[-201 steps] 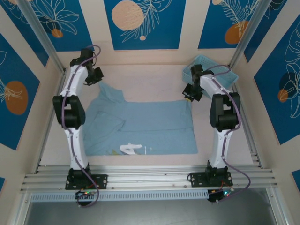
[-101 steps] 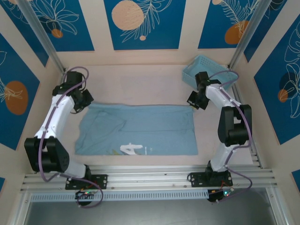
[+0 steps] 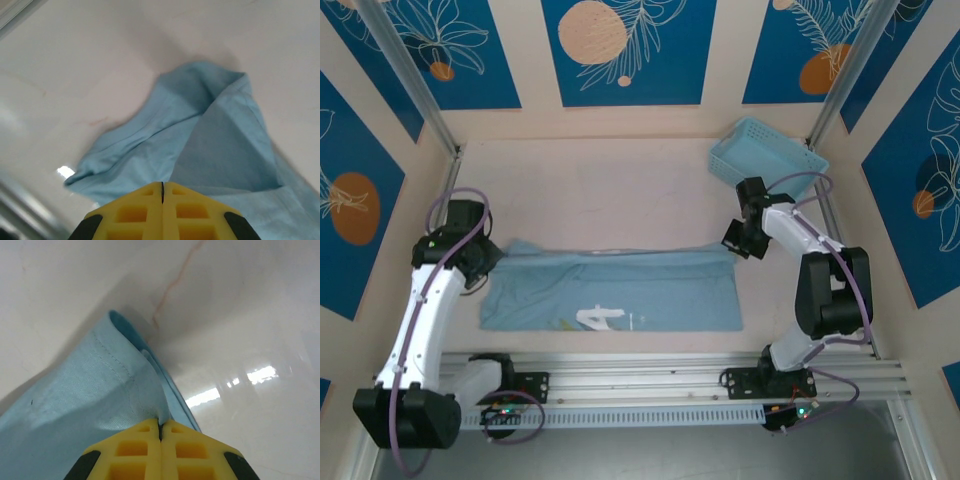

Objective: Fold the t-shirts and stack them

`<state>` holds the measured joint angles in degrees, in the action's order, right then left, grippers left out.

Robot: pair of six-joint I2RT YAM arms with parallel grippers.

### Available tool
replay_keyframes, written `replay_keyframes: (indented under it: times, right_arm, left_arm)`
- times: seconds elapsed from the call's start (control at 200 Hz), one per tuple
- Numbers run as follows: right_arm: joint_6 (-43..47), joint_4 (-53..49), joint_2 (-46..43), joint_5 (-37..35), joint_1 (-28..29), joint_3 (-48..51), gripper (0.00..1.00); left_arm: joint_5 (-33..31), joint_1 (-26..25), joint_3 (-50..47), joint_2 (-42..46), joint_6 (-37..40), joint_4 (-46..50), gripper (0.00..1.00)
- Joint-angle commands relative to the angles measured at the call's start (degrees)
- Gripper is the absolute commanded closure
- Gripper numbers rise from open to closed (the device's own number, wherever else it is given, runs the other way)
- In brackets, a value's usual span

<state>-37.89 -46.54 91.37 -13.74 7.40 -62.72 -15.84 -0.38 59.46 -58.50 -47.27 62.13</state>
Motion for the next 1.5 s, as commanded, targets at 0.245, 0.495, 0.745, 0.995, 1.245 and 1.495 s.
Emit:
replay_keyframes:
  times: [0.245, 0.495, 0.745, 0.995, 1.245, 1.495]
  right_arm:
    - [-1.4, -3.24, -4.88, -2.43, 2.11, 4.36, 1.0]
    - [-1.65, -4.85, -4.8, -3.7, 2.62, 4.44, 1.0]
    - [-4.48, -7.1, -5.24, -2.65, 2.58, 5.68, 0.96]
    - [-4.89, -7.72, -4.63, -1.86, 2.73, 5.5, 1.0]
    - [-5.56, -9.26, -6.09, -2.02, 2.96, 6.09, 1.0]
    - [-7.81, -10.12, -7.08, -2.39, 3.24, 7.96, 0.78]
  left_arm:
    - [-4.1, 0.46, -7.36, 6.63, -7.19, 8.28, 1.0]
    - [-2.12, 0.47, -11.2, 8.48, -10.34, 9.81, 1.0]
    - [0.27, 0.47, -16.66, 10.88, -14.63, 10.38, 1.0]
    - [-0.62, 0.45, -17.23, 10.84, -15.61, 9.99, 1.0]
    - [-0.95, 0.45, -16.72, 10.07, -14.99, 9.7, 1.0]
    - [1.01, 0.47, -17.35, 10.09, -13.49, 8.28, 1.0]
